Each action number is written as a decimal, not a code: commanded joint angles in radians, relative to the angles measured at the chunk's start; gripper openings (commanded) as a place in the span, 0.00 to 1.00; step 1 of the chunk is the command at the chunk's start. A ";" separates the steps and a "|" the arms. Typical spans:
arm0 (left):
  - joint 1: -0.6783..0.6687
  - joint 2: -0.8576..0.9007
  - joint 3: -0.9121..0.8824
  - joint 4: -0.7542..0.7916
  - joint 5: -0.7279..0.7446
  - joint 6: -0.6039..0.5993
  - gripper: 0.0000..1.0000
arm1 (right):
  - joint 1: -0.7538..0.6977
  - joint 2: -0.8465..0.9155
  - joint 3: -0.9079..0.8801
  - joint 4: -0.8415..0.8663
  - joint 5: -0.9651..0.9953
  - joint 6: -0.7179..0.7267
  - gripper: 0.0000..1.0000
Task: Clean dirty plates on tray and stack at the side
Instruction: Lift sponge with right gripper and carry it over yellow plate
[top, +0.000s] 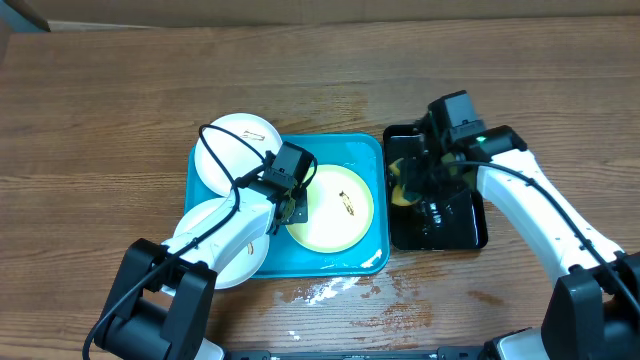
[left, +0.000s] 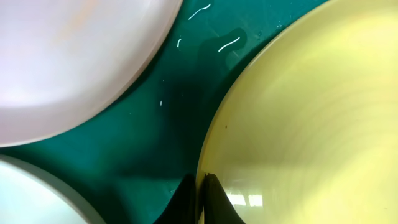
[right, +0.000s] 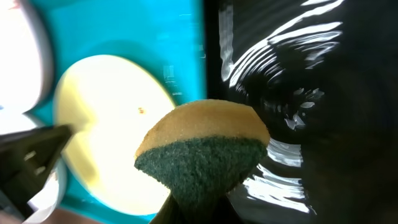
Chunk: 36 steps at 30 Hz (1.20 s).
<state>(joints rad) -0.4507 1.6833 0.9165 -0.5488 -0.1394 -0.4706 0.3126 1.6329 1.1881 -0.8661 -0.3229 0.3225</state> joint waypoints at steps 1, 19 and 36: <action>0.005 0.007 0.003 0.000 0.033 0.003 0.04 | 0.062 -0.001 0.010 0.025 -0.071 -0.071 0.04; 0.006 0.007 0.003 -0.004 0.048 0.003 0.04 | 0.421 0.079 0.010 0.181 0.415 -0.225 0.04; 0.061 0.007 0.003 -0.027 0.192 0.002 0.04 | 0.405 0.177 0.014 0.196 0.216 -0.161 0.04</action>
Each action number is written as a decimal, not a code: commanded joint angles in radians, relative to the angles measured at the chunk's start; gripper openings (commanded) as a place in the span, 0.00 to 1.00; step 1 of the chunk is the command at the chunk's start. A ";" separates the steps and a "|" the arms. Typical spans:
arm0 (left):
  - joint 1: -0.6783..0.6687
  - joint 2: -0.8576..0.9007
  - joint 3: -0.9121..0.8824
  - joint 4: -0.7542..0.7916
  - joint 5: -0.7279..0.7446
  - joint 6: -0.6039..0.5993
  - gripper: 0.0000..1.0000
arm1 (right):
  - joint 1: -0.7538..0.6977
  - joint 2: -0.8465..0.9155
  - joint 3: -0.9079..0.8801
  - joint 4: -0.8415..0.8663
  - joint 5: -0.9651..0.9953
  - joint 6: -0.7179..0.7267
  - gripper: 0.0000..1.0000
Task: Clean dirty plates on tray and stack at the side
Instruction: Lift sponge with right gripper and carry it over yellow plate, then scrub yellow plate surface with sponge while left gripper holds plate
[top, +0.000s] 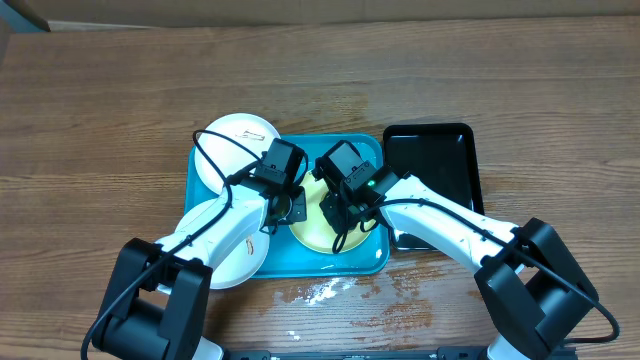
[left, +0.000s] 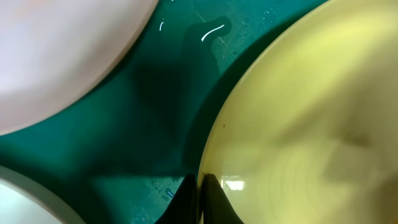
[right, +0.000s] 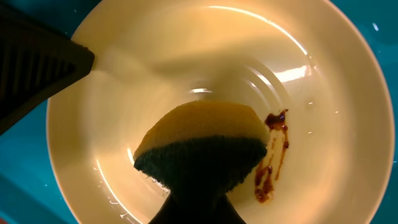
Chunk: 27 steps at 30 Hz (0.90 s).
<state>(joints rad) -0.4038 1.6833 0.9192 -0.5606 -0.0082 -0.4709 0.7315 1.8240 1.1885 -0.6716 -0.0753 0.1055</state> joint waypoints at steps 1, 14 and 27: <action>0.018 0.007 0.000 -0.015 0.072 0.003 0.04 | -0.015 -0.013 0.014 0.001 -0.032 0.077 0.04; 0.059 0.007 0.000 -0.024 0.087 0.000 0.04 | -0.015 -0.008 0.009 0.207 0.132 0.467 0.04; 0.059 0.007 0.000 -0.027 0.087 0.000 0.04 | -0.015 0.140 0.009 0.390 0.335 0.471 0.04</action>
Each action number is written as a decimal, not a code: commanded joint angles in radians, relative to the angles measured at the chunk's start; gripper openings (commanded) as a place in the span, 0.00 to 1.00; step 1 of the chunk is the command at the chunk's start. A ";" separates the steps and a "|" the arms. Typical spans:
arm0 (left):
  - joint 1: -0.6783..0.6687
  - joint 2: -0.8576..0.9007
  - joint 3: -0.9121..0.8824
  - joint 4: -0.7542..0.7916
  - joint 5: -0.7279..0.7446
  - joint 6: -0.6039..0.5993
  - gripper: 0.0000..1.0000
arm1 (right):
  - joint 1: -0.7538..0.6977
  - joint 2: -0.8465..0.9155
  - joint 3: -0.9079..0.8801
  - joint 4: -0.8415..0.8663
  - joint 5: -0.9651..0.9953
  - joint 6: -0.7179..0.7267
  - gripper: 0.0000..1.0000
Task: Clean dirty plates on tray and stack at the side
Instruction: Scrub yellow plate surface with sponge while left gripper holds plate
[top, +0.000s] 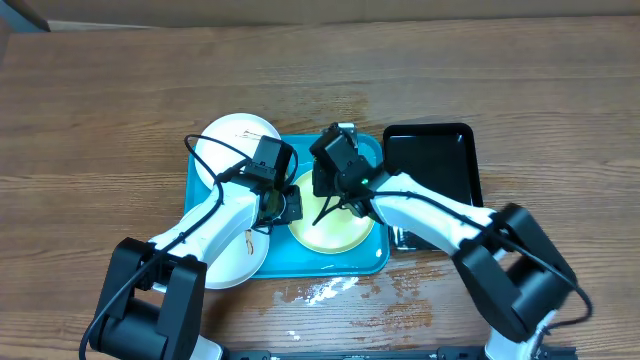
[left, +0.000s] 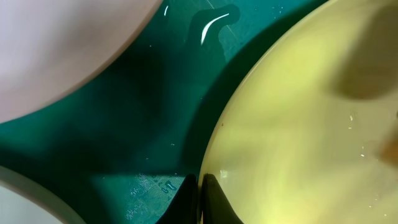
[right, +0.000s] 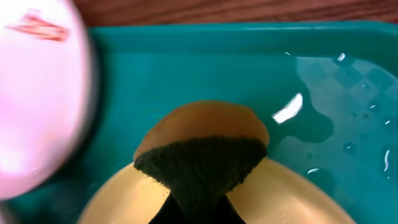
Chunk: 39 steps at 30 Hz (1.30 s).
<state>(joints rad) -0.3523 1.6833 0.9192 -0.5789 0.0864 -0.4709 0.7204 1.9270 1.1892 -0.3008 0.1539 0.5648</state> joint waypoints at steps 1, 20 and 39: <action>0.007 0.007 0.000 -0.008 -0.009 0.000 0.04 | -0.004 0.050 0.008 0.033 0.108 0.011 0.04; 0.029 0.007 0.000 -0.011 -0.015 -0.001 0.04 | -0.004 0.085 0.009 -0.046 0.197 -0.010 0.04; 0.040 0.007 0.000 0.012 -0.015 -0.024 0.04 | -0.004 0.071 0.009 -0.254 0.110 0.230 0.04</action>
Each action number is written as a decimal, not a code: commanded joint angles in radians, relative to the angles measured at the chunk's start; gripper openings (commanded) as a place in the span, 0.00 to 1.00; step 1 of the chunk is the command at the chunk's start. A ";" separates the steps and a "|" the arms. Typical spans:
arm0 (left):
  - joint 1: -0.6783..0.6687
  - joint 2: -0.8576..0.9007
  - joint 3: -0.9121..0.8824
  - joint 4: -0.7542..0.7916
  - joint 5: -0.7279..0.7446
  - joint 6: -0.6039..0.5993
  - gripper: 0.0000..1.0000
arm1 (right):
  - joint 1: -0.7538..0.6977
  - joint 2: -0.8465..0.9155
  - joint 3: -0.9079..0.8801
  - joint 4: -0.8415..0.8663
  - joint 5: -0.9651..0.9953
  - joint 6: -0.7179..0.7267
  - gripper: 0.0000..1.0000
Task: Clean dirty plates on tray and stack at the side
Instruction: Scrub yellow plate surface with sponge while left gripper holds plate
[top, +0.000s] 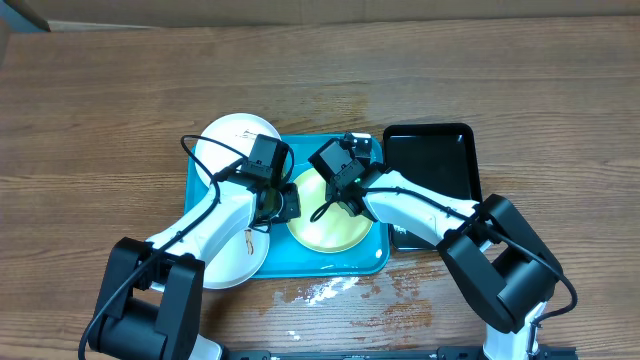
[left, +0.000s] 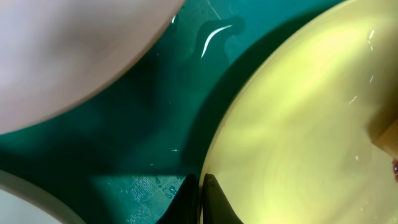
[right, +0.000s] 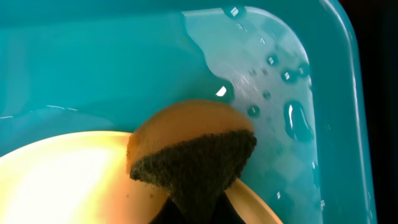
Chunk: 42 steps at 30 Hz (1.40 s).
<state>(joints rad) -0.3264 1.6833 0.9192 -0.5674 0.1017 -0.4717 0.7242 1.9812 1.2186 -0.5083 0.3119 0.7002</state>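
Note:
A yellow plate (top: 330, 222) lies in the teal tray (top: 372, 258). My left gripper (left: 200, 186) is shut on the plate's left rim; it shows in the overhead view too (top: 284, 206). My right gripper (right: 198, 210) is shut on a sponge (right: 189, 149), yellow on top with a dark green scouring face. The sponge rests on the yellow plate's (right: 56, 180) far rim, close to the tray's wet far right corner (right: 292, 93). A white plate (top: 236, 140) with a red smear overlaps the tray's far left corner. Another white plate (top: 232, 252) lies at the near left, under my left arm.
A black tray (top: 445, 150) stands right of the teal tray. Water is spilled on the wooden table (top: 325, 290) in front of the teal tray. Water drops and a puddle lie in the teal tray's far right corner.
My right gripper has moved the sponge along the yellow plate's far rim, from the side near the white plate toward the tray's far right corner. The left gripper still pinches the plate's rim.
At first my right gripper held the sponge over the black tray, while the left pinched the yellow plate's rim. Then the sponge was on the plate's middle beside a brown stain. After that it was at the far rim, and now it sits farther right.

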 joint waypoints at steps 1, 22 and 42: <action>0.014 0.007 0.000 0.004 -0.030 -0.023 0.04 | -0.008 0.017 -0.021 -0.060 -0.048 0.119 0.04; 0.014 0.007 0.000 0.018 -0.023 -0.026 0.04 | -0.013 -0.058 0.044 -0.113 -0.221 0.137 0.04; 0.014 0.007 0.000 0.016 -0.022 -0.026 0.04 | -0.019 -0.172 -0.063 -0.163 -0.173 0.454 0.04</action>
<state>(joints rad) -0.3244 1.6833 0.9192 -0.5522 0.0971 -0.4793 0.7120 1.8240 1.1927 -0.6807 0.0998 1.0534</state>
